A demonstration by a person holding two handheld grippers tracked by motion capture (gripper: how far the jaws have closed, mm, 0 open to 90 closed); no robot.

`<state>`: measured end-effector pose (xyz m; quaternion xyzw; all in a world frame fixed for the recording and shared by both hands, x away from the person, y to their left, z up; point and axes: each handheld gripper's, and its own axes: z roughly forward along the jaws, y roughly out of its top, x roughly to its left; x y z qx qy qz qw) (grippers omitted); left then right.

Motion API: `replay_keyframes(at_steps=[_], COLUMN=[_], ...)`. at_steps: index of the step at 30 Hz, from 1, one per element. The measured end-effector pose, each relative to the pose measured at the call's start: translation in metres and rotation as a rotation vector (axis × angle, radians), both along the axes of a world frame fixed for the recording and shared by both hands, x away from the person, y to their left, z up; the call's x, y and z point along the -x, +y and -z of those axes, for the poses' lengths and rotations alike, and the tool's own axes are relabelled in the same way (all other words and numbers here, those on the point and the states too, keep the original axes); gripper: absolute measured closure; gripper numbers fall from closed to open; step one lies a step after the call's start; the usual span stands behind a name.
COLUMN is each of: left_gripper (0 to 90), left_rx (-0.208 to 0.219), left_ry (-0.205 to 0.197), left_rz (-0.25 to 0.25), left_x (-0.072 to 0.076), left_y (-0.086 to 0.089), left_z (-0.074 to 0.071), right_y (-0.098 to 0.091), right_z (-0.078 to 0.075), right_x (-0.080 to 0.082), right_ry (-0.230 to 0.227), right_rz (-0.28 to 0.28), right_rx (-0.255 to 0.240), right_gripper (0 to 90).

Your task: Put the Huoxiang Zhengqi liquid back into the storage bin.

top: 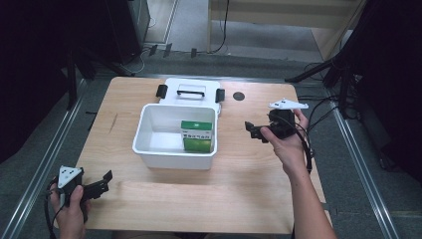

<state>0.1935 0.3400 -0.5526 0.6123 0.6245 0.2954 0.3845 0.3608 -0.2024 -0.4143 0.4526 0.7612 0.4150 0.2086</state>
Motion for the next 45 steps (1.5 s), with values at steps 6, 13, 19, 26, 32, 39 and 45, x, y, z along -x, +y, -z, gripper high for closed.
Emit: replay_keyframes(at_steps=[6,13,19,26,32,39,45], left_gripper=[0.9,0.8,0.9,0.9,0.8,0.8,0.8], left_rx=[-0.005,-0.002,-0.001,0.001,0.0,0.0,0.0], left_ry=[0.0,-0.001,-0.002,-0.002,-0.001,-0.002,-0.002], left_rz=[0.001,-0.001,-0.002,-0.003,-0.003,-0.003,-0.005], left_x=[0.0,0.0,0.0,0.0,0.0,0.0,0.0], left_y=[0.0,0.0,0.0,0.0,0.0,0.0,0.0], left_z=[0.0,0.0,0.0,0.0,0.0,0.0,0.0], right_y=[-0.011,-0.019,-0.031,-0.055,-0.077,-0.103,-0.121], right_z=[0.02,0.041,0.057,0.076,0.092,0.106,0.114], right_x=[0.01,0.023,0.035,0.048,0.061,0.078,0.093], right_ry=[-0.014,-0.042,-0.05,-0.057,-0.049,-0.041,-0.034], right_rz=[0.013,0.045,0.077,0.123,0.169,0.214,0.24], right_rx=[-0.019,-0.023,-0.043,-0.063,-0.074,-0.085,-0.084], right_gripper=[0.0,0.0,0.0,0.0,0.0,0.0,0.0])
